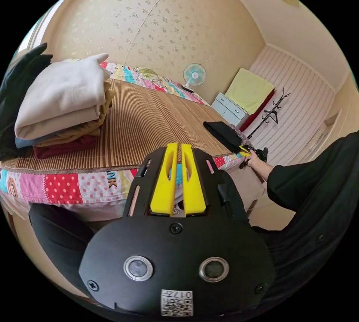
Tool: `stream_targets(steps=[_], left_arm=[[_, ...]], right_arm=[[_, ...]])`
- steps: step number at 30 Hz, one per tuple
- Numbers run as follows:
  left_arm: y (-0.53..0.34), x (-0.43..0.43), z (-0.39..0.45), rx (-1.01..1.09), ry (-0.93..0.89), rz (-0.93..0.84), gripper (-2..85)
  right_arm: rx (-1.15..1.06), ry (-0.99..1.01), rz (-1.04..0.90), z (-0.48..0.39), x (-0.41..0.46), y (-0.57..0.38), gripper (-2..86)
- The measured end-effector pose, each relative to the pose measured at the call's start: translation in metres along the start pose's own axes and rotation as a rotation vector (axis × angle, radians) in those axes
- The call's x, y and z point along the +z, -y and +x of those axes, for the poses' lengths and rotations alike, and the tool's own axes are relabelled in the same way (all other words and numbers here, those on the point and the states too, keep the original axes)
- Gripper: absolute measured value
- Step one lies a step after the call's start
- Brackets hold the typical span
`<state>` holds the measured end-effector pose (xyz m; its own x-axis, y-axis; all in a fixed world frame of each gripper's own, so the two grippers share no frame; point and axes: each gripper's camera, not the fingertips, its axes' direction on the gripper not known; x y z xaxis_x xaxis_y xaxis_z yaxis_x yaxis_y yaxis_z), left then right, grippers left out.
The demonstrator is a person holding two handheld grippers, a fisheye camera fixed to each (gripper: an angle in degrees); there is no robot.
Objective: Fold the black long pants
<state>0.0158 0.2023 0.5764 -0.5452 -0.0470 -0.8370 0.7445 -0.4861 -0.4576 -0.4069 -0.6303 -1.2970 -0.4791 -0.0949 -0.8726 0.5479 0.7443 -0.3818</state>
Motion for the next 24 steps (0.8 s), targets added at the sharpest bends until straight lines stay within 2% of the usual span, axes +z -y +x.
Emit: stream_targets(steps=[3, 5, 7, 8, 12, 15, 17, 19, 20, 22, 24], left_arm=[[-0.005, 0.007, -0.014, -0.049, 0.005, -0.021, -0.4], [-0.007, 0.011, -0.019, -0.062, 0.008, -0.022, -0.4], [-0.006, 0.016, -0.024, -0.070, 0.008, -0.033, -0.3], [-0.004, 0.019, -0.027, -0.076, -0.005, -0.035, -0.3], [0.001, 0.018, -0.029, -0.052, -0.058, -0.011, -0.5], [0.001, 0.016, -0.031, -0.054, -0.043, -0.005, -0.7], [-0.001, 0.014, -0.036, -0.064, -0.051, 0.004, -0.8], [-0.003, 0.009, -0.041, -0.078, -0.052, 0.021, -0.8], [-0.004, 0.006, -0.044, -0.086, -0.048, 0.033, -0.8], [-0.006, 0.002, -0.050, -0.099, -0.037, 0.046, -0.8], [-0.008, -0.002, -0.060, -0.124, -0.023, 0.056, -0.8]], right_arm=[[0.038, 0.194, -0.089, -0.003, 0.031, 0.013, 13.0], [0.063, 0.161, -0.165, -0.012, 0.053, 0.021, 11.2], [0.076, 0.009, -0.209, -0.034, 0.068, 0.034, 5.5], [0.064, -0.004, -0.206, -0.045, 0.067, 0.038, 4.8], [-0.342, -0.114, 0.042, -0.215, 0.023, 0.051, 2.4], [-0.654, 0.054, 0.053, -0.346, 0.013, 0.037, 2.0], [-0.873, 0.152, -0.021, -0.417, 0.023, 0.012, 1.9], [-1.206, 0.255, -0.189, -0.493, 0.047, -0.052, 1.9], [-1.277, 0.299, -0.244, -0.506, 0.055, -0.072, 1.9], [-1.464, 0.532, -0.523, -0.532, 0.091, -0.152, 1.9], [-1.524, 0.701, -0.750, -0.531, 0.123, -0.217, 1.9]])
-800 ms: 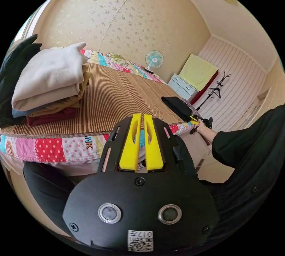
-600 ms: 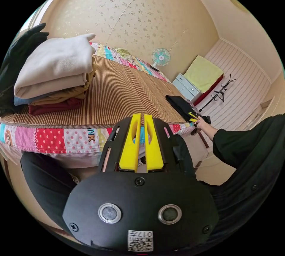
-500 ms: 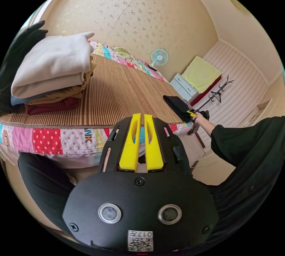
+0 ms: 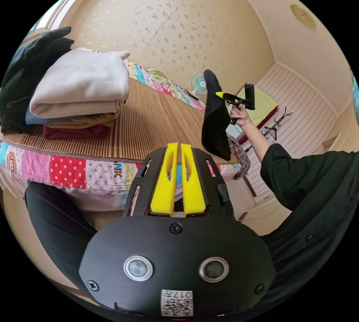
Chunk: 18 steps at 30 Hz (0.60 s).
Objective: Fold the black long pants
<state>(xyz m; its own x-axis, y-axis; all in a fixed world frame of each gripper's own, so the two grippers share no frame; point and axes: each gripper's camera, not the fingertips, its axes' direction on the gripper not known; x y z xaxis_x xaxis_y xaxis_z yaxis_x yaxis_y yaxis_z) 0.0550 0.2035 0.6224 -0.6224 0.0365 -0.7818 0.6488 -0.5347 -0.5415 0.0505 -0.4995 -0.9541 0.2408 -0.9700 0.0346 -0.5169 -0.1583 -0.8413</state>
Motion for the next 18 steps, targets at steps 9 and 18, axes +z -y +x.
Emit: stream_targets(steps=[9, 18], left_arm=[[0.001, -0.028, -0.031, -0.019, 0.041, 0.052, -0.5], [0.003, 0.014, -0.058, -0.072, -0.058, -0.026, 3.2]], right_arm=[[0.035, 0.525, -0.249, -0.082, 0.232, -0.126, 1.7], [0.659, 0.069, 0.360, -0.007, 0.031, -0.276, 8.3]])
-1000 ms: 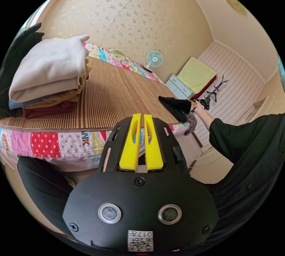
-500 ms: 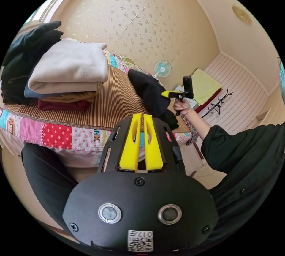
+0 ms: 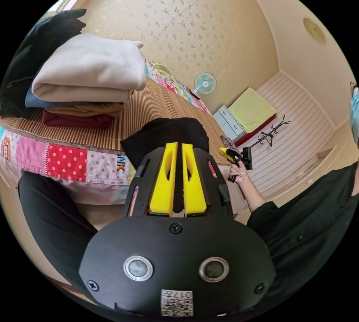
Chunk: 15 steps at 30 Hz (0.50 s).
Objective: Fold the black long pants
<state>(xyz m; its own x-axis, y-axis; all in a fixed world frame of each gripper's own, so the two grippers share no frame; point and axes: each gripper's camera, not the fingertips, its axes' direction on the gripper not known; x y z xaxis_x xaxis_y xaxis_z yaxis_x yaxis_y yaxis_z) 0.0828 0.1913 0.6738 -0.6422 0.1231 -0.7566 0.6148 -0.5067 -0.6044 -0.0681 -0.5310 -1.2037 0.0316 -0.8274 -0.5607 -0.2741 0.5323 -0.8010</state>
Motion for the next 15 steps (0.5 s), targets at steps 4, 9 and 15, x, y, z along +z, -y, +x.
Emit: stream_targets(steps=[4, 9, 15], left_arm=[[0.008, 0.022, 0.015, 0.037, -0.037, -0.035, 4.5], [0.007, 0.032, 0.039, 0.086, -0.045, -0.054, 5.1], [0.010, 0.031, 0.048, 0.110, -0.083, -0.090, 6.0]], right_arm=[[0.372, -0.254, 0.223, 0.098, -0.069, 0.012, 14.1], [0.492, -0.208, 0.304, 0.150, -0.072, 0.026, 12.6], [0.337, 0.121, 0.441, 0.139, -0.081, 0.030, 4.1]])
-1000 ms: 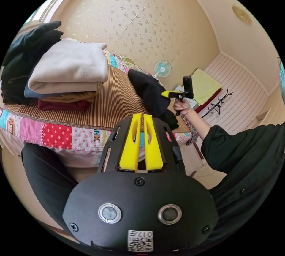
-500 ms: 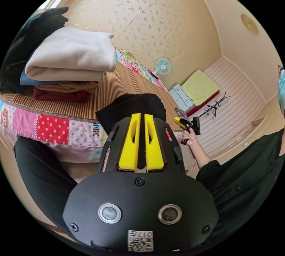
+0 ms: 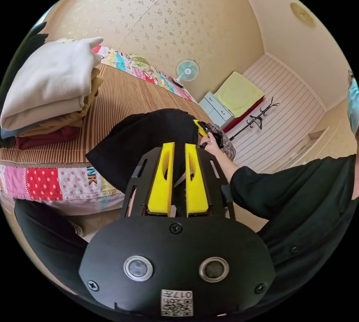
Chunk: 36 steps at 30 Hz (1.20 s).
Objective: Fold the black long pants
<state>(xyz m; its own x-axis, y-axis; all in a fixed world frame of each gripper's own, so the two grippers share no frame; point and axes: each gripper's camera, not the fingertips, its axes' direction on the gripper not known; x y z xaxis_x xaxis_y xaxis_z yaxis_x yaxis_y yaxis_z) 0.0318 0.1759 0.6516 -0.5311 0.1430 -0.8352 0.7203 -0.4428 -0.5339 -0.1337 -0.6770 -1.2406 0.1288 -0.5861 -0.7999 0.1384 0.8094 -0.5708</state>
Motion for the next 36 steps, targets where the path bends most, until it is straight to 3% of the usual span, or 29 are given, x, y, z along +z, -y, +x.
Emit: stream_targets(steps=[4, 6, 11, 15, 20, 23, 25, 31, 36], left_arm=[[0.026, -0.004, 0.013, 0.044, -0.039, 0.019, 9.3], [0.056, 0.002, 0.019, 0.060, -0.090, 0.035, 14.1], [0.101, 0.021, 0.010, 0.105, -0.237, 0.039, 18.7], [0.095, 0.015, 0.032, 0.212, -0.453, -0.010, 19.8], [0.069, -0.032, 0.091, 0.358, -0.259, 0.017, 17.8], [0.064, -0.063, 0.125, 0.417, -0.102, 0.034, 13.9], [0.063, -0.086, 0.141, 0.466, -0.121, 0.054, 12.9], [0.066, -0.145, 0.174, 0.549, -0.294, 0.116, 9.1], [0.083, -0.159, 0.133, 0.378, -0.668, 0.104, 5.6]], right_arm=[[-0.284, 0.198, -0.174, -0.096, 0.015, -0.032, 3.4], [-0.322, 0.314, -0.230, -0.124, 0.021, -0.052, 3.4], [-0.300, 0.664, -0.359, -0.160, 0.017, -0.097, 3.6], [-0.108, 0.856, -0.499, -0.161, 0.016, -0.131, 3.7], [0.012, 1.020, -0.544, -0.165, -0.004, -0.149, 3.6], [-0.039, 1.065, -0.569, -0.192, -0.021, -0.153, 3.2], [-0.117, 1.138, -0.581, -0.219, -0.038, -0.152, 2.5], [-0.113, 1.474, -0.541, -0.257, -0.059, -0.170, 1.4], [-0.143, 1.509, -0.474, -0.274, -0.077, -0.175, 0.7]])
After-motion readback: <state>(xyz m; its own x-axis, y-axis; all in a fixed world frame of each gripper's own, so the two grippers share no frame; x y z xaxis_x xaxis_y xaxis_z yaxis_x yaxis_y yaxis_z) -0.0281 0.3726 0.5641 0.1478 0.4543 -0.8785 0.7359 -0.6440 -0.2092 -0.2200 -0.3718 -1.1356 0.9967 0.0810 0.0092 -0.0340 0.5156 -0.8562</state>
